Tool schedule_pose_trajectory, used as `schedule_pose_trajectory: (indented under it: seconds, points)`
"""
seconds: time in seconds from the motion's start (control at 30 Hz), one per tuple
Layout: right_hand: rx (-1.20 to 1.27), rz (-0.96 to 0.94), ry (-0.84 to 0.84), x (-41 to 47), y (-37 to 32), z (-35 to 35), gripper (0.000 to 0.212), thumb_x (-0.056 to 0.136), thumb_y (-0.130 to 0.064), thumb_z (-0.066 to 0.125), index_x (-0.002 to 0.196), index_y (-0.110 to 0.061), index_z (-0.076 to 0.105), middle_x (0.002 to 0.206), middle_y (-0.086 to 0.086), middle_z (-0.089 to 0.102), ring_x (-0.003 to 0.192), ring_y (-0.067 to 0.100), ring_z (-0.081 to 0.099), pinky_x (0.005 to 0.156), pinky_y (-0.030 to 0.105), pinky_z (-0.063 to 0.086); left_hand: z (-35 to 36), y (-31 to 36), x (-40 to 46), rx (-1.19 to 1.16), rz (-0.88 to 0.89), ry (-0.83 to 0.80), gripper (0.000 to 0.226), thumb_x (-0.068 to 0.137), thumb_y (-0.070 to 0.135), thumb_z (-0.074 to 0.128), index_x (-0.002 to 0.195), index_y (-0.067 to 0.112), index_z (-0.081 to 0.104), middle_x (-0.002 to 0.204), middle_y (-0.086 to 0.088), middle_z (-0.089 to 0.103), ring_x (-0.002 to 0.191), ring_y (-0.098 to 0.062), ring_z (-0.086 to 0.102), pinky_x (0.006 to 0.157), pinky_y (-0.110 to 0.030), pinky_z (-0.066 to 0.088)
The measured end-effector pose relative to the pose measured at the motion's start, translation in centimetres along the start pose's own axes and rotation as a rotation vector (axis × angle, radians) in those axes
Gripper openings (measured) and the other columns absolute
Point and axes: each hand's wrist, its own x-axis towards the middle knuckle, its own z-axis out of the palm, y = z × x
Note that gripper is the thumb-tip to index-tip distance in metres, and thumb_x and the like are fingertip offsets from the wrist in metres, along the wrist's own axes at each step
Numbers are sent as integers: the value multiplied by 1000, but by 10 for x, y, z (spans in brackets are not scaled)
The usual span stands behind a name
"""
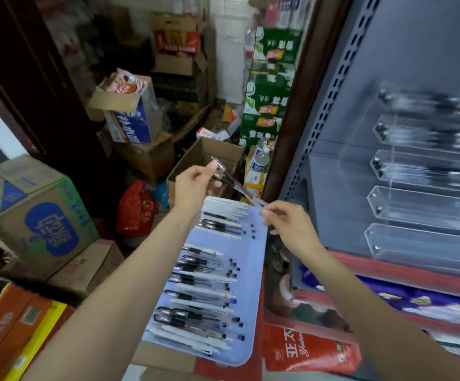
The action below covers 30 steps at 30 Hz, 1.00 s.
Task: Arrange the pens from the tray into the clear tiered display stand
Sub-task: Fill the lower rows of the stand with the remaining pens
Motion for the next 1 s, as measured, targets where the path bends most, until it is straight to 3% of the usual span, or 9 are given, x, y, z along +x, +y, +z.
schedule_pose_trajectory:
  seconds: [0.17,0.33,0.5,0.53,0.6,0.7,0.83,0.93,1.0]
  points:
    - [-130,-94,-34,-15,-13,-44,16,95,-14,50,84,-16,61,75,-4,63,77,10,64,73,30,53,43,38,-25,6,103,16,14,89,19,62,80,8,60,62,0,59,46,-1,52,48,-14,40]
    - [-378,-217,34,-32,-23,-104,5,93,-17,53,90,-17,57,97,5,54,80,12,54,81,30,45,92,65,-60,64,262,2,15,91,15,58,94,4,68,66,-5,57,53,-2,50,54,-14,41]
    - [-466,-343,211,-59,-27,-183,44,90,-35,58,129,-18,43,124,0,41,118,15,36,93,28,36,168,88,-99,69,380,-42,11,90,16,60,90,9,69,65,-3,62,52,-4,51,54,-13,43]
    - [-447,-358,181,-63,-26,-198,40,92,-34,56,128,-19,47,122,0,48,115,14,42,92,27,38,185,90,-107,55,392,-63,11,89,15,60,90,8,69,61,0,61,50,-4,50,53,-13,43]
    - [-343,-364,108,-69,-19,-225,21,94,-27,54,110,-14,61,99,3,65,90,14,60,80,24,45,220,92,-122,19,408,-108,12,89,13,60,90,4,68,56,5,61,48,-2,48,52,-13,41]
    - [-96,-320,134,-75,1,-259,14,94,-14,54,86,-10,65,71,-1,66,58,7,62,63,17,46,265,84,-137,40,395,-205,14,89,17,61,91,4,68,69,-5,61,51,-3,48,55,-16,40]
    - [76,-253,107,-85,34,-299,26,93,-10,53,71,-20,61,67,-3,66,52,4,62,55,19,44,319,62,-158,245,382,-410,15,89,9,59,99,1,66,75,2,66,53,6,55,50,-7,37]
    - [-25,-201,97,-89,52,-327,11,90,-20,60,85,-13,68,78,2,69,70,11,65,71,31,51,348,56,-163,304,417,-450,14,90,8,58,98,-1,66,85,-5,68,68,4,63,68,-10,49]
    - [-34,-178,170,-88,62,-350,28,88,-27,63,113,-14,63,93,0,68,85,12,64,81,29,51,363,55,-159,486,505,-476,13,90,13,59,89,3,67,77,-2,66,70,-2,61,73,-18,47]
